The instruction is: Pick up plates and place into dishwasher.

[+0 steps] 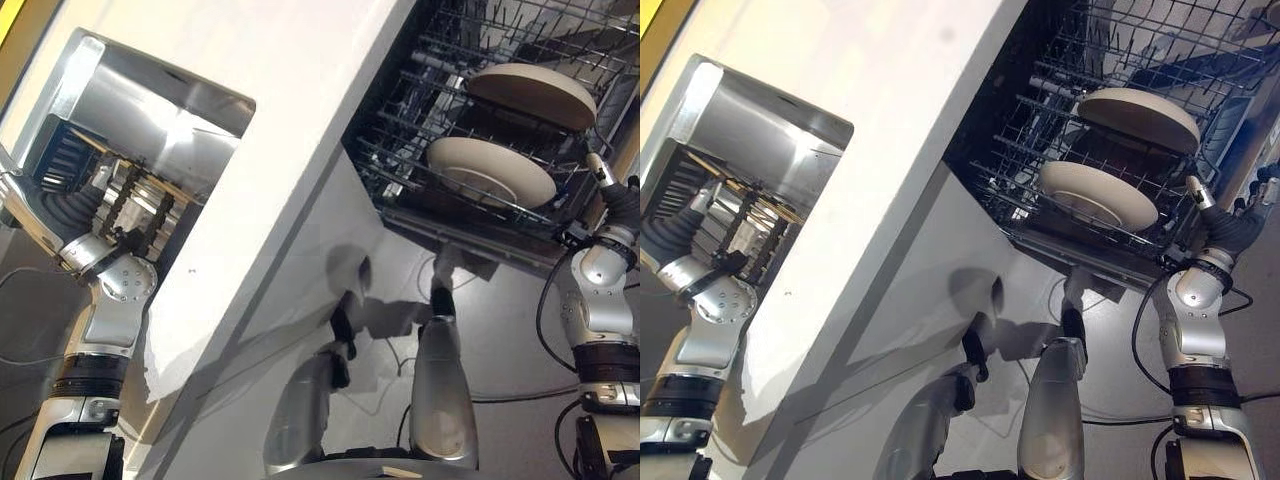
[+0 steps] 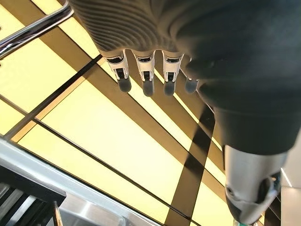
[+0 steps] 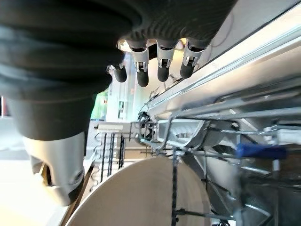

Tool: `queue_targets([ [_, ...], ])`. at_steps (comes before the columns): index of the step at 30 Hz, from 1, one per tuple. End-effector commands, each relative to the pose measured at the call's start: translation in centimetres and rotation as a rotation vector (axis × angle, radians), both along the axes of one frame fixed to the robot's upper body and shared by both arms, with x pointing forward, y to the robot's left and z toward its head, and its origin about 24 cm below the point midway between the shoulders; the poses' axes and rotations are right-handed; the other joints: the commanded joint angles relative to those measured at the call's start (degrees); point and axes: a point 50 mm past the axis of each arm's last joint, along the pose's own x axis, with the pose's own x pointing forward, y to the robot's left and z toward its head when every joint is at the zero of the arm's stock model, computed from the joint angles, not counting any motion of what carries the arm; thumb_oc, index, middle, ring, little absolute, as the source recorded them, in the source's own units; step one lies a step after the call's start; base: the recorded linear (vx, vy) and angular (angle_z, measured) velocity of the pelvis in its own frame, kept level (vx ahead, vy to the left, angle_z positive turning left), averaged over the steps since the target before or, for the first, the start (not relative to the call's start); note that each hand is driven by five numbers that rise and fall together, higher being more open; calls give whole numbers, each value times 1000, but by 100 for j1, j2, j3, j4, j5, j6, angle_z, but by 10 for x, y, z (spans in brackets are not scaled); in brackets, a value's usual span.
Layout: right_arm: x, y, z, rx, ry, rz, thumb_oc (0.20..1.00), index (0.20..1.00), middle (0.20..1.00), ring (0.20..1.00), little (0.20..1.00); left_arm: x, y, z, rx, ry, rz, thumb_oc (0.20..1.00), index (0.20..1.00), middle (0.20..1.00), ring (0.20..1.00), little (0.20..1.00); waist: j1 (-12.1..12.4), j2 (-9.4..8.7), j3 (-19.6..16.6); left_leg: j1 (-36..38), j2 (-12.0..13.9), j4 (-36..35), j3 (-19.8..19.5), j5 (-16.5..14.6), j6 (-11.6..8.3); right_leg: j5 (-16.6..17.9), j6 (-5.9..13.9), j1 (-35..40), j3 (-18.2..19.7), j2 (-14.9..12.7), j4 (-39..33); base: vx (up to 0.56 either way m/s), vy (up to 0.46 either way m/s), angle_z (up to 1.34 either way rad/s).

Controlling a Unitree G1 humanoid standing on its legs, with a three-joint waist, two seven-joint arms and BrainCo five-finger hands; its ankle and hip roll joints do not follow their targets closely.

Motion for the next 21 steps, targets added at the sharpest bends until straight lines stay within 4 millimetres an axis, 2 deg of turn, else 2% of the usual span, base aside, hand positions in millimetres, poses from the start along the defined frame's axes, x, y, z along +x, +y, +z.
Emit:
queue_targets([
  [1, 0, 4, 40, -22, -218, 55, 1000, 1000, 1000, 1000, 1000, 10, -44, -23, -151, -25, -120, 1000, 1000, 1000, 1000, 1000, -238, 138, 228, -390, 612, 1235, -451, -675, -353, 211, -240, -28, -6, -91, -350, 24, 35, -3],
  [12, 24, 22, 43, 25, -190, 194, 1000, 1000, 1000, 1000, 1000, 15, -53, -18, -139, -21, -128, 1000, 1000, 1000, 1000, 1000, -107, 232, 228, -758, 509, 1372, -547, -668, -332, 215, -237, -406, 122, -114, -164, 0, 0, 0],
  [21, 50, 57, 52, -16, -141, 387, 1000, 1000, 1000, 1000, 1000, 21, -59, -8, -134, -27, -151, 1000, 1000, 1000, 1000, 1000, 83, 340, 228, -992, 408, 1355, -593, -609, -308, 237, -209, -661, 163, -176, -68, 0, 2, 0],
])
